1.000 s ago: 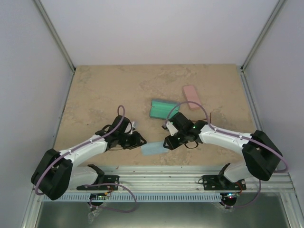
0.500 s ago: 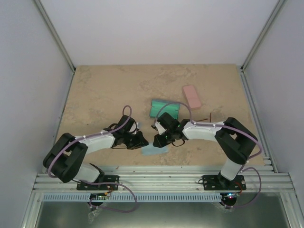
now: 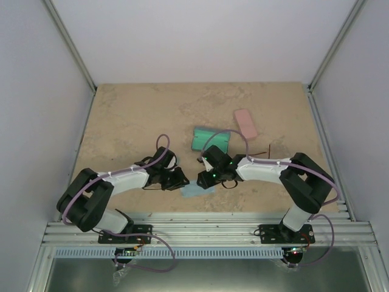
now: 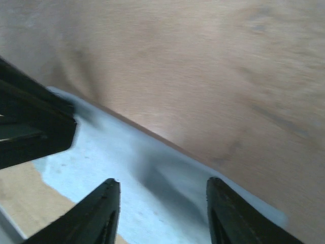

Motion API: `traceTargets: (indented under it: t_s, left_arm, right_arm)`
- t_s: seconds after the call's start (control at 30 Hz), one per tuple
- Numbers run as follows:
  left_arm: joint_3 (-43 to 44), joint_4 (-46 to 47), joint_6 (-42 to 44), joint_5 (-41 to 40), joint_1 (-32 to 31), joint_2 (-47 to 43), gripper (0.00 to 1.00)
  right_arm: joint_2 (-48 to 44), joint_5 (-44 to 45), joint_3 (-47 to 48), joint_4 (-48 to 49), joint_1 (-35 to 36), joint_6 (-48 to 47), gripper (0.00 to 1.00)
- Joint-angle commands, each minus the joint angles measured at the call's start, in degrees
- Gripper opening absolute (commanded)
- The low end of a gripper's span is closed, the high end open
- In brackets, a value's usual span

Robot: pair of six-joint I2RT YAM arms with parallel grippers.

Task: Organize the sunglasses
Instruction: Fold the glasses cleaning cloth at the center of the board.

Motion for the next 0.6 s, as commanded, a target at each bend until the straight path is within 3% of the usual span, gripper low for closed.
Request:
traceTargets:
  t_s: [0.0,0.3,0.47,0.57]
  left_arm:
    - [-0.18,-7.24,-0.12,-6.39,0.18,-0.29,0.28]
    - [2.08,-15.62,-3.15,-9.83,0.05,-10.79,0.46]
    - [1.33,-19.50,-6.98,-13.86,-1.21,-14.09,0.47]
    - [0.25,-17.46,-9.75,-13.86,-3.19,-13.44,0.47]
  right_arm:
    - [-2.50,10.42,-3.65,-4.98,-0.16,1.17,0.52]
    - [-9.73,20.14,-3.91,-10.92,1.66,2.31,0.57]
    - [-10.41,23.63,-2.36,-14.02,3.93,3.39,0.60]
    - [-8.16,23.38,-1.40,-14.44,4.78,3.84,0.56]
